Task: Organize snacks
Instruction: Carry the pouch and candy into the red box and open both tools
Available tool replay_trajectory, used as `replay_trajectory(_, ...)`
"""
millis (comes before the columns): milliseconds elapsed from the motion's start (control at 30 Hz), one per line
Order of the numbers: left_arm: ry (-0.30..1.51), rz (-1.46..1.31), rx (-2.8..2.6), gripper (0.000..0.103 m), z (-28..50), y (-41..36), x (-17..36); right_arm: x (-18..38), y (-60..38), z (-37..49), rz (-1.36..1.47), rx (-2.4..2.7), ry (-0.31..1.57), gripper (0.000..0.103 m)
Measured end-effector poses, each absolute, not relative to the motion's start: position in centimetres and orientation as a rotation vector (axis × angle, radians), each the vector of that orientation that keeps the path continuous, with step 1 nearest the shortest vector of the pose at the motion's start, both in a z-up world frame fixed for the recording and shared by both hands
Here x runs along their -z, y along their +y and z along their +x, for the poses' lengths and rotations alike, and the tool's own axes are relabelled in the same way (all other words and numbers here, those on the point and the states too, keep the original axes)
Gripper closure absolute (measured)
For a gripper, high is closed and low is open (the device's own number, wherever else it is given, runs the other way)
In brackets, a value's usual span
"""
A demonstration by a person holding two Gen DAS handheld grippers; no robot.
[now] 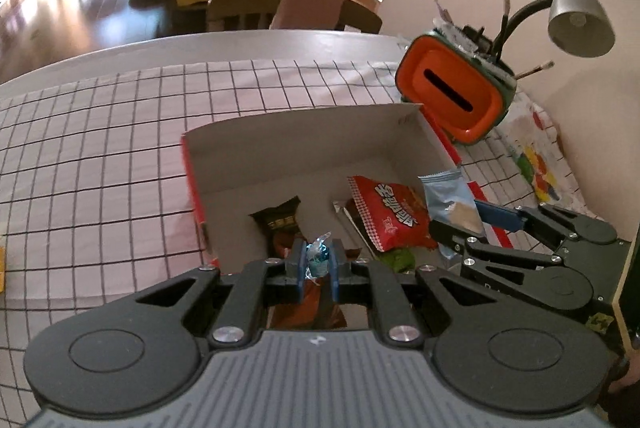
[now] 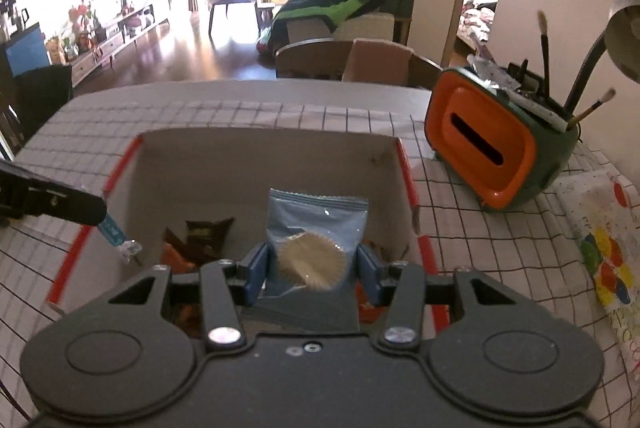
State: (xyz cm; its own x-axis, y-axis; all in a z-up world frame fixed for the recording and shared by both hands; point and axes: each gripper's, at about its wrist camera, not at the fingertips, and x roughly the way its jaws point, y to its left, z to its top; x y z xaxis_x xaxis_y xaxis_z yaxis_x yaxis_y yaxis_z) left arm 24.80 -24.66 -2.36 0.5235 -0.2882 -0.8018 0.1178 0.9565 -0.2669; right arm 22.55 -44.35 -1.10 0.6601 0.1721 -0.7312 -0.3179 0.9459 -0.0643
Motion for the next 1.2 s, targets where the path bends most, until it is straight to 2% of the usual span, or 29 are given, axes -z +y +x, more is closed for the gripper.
replay_trajectory(567,1.157,-0.217,0.178,0.091,31.9,-26.5,7.1,4.9,-42.7,26.5,-0.308,-0.357,0.927,0.056)
replay_trajectory(1033,1.2,-0.198,0.133,0.091,32.1,-26.7,8.9,5.6,-43.9,27.6,-0.283,-0.36,0.947,0.055)
replay_trajectory(1200,1.192,-0.187,0.135,0.085,31.5,-26.7,8.6,4.9,-44.4,27.1,-0.259,-0.384,0.938,0.05)
